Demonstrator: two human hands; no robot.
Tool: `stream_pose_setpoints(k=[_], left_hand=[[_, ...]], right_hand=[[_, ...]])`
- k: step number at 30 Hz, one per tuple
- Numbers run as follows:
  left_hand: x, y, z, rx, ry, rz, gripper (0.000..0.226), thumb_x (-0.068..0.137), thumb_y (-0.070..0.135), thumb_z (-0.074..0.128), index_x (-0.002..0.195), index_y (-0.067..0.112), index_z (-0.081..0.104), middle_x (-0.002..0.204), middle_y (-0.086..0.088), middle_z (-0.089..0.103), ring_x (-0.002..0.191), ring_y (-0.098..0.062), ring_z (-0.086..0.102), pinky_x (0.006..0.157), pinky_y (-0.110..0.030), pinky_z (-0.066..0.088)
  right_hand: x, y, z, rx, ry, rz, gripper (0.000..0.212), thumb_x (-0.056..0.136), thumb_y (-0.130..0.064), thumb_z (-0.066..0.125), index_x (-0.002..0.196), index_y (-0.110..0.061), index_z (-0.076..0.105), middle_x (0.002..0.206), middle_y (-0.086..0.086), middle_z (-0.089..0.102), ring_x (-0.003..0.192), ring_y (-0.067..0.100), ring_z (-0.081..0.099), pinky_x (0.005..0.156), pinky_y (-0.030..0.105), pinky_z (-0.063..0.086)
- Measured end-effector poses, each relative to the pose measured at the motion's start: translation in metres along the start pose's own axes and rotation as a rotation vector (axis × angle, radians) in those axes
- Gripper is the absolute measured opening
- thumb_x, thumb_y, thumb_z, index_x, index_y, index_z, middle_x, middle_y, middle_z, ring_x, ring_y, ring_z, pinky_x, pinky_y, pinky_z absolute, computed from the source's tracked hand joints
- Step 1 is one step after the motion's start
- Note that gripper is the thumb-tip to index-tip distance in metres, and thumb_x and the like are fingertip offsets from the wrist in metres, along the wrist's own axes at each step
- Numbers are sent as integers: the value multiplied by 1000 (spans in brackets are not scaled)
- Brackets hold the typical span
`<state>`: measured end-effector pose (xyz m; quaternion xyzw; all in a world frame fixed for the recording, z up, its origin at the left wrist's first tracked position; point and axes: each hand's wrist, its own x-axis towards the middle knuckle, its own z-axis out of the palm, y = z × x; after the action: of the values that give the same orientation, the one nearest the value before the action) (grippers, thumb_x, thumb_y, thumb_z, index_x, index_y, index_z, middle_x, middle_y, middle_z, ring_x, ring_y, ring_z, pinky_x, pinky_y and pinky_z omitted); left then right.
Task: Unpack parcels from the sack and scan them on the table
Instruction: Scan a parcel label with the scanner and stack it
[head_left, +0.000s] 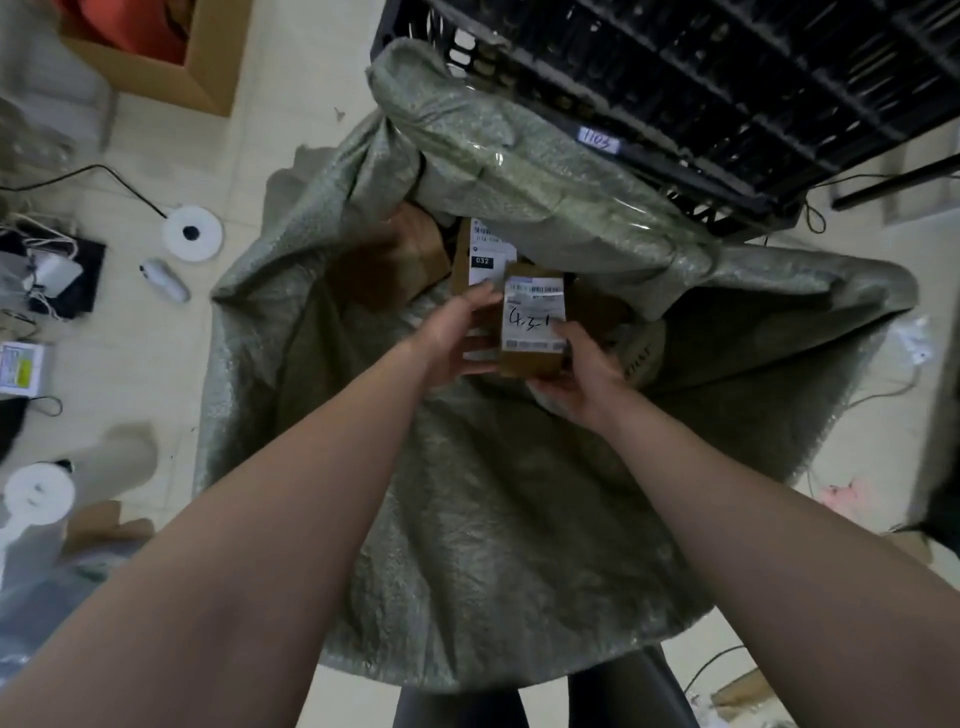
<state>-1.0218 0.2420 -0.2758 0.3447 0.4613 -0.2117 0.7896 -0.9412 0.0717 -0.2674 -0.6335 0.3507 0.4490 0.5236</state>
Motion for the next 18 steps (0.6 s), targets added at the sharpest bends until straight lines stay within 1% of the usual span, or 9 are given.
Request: stream_pose_setpoints(k=[3, 5, 7, 9, 11, 12, 14, 16, 18], left_hand=[[8, 0, 2, 47, 2, 7, 42, 100, 49, 55, 131, 23, 65, 129, -3, 69, 120, -28, 63, 101, -49, 52], [15, 1, 5, 37, 18, 14, 40, 102, 46, 53, 130, 21, 65, 129, -4, 69, 119, -28, 64, 99, -49, 53], [21, 1, 7, 15, 59, 20, 31, 102, 39, 55, 124, 20, 67, 122, -6, 71, 116, -29, 66, 92, -46, 56], [31, -1, 7, 12, 118, -3, 25, 102, 31, 55, 122, 19, 65, 120, -6, 70, 117, -31, 64, 90, -47, 56], [42, -5, 5, 21, 172, -80, 27, 98, 26, 55, 123, 17, 62, 125, -8, 65, 120, -32, 60, 99, -50, 52], [49, -4, 6, 33, 178, -119, 26, 97, 26, 56, 120, 17, 62, 127, -9, 64, 120, -32, 59, 103, -51, 50], [63, -2, 6, 2, 159, -166, 22, 99, 32, 55, 113, 17, 63, 127, -9, 66, 119, -31, 59, 106, -51, 47], [75, 2, 7, -37, 123, -167, 30, 102, 42, 55, 111, 15, 66, 124, -9, 69, 116, -30, 63, 99, -46, 51], [85, 3, 6, -72, 107, -154, 40, 100, 48, 56, 117, 14, 68, 122, -10, 72, 113, -31, 66, 85, -42, 55]], right_hand=[[8, -2, -1, 62, 63, -2, 58, 80, -41, 82, 129, -18, 61, 121, 15, 69, 109, 36, 68, 83, 52, 62], [16, -4, -5, 61, 97, -48, 47, 82, -41, 80, 120, -18, 65, 115, 13, 72, 104, 33, 70, 67, 44, 64], [23, -3, -11, 91, 79, -63, 38, 86, -40, 76, 115, -18, 69, 110, 11, 76, 102, 31, 71, 58, 38, 61], [29, 2, -16, 188, 42, -39, 37, 91, -40, 70, 118, -16, 69, 104, 10, 79, 99, 31, 74, 56, 37, 61], [37, 4, -19, 247, 17, -19, 35, 95, -40, 66, 118, -14, 68, 98, 10, 80, 87, 29, 78, 55, 36, 61], [42, 4, -18, 238, 1, -26, 35, 96, -40, 65, 118, -13, 67, 101, 11, 79, 88, 28, 77, 58, 36, 62], [54, 6, -14, 140, -36, -62, 40, 96, -42, 64, 125, -14, 66, 118, 13, 75, 105, 31, 72, 77, 43, 62], [62, 7, -9, 34, -46, -99, 45, 96, -44, 64, 129, -14, 66, 123, 13, 73, 114, 32, 68, 86, 46, 60], [67, 7, -5, -24, -84, -123, 43, 96, -44, 65, 126, -14, 68, 119, 11, 75, 112, 32, 69, 77, 41, 60]])
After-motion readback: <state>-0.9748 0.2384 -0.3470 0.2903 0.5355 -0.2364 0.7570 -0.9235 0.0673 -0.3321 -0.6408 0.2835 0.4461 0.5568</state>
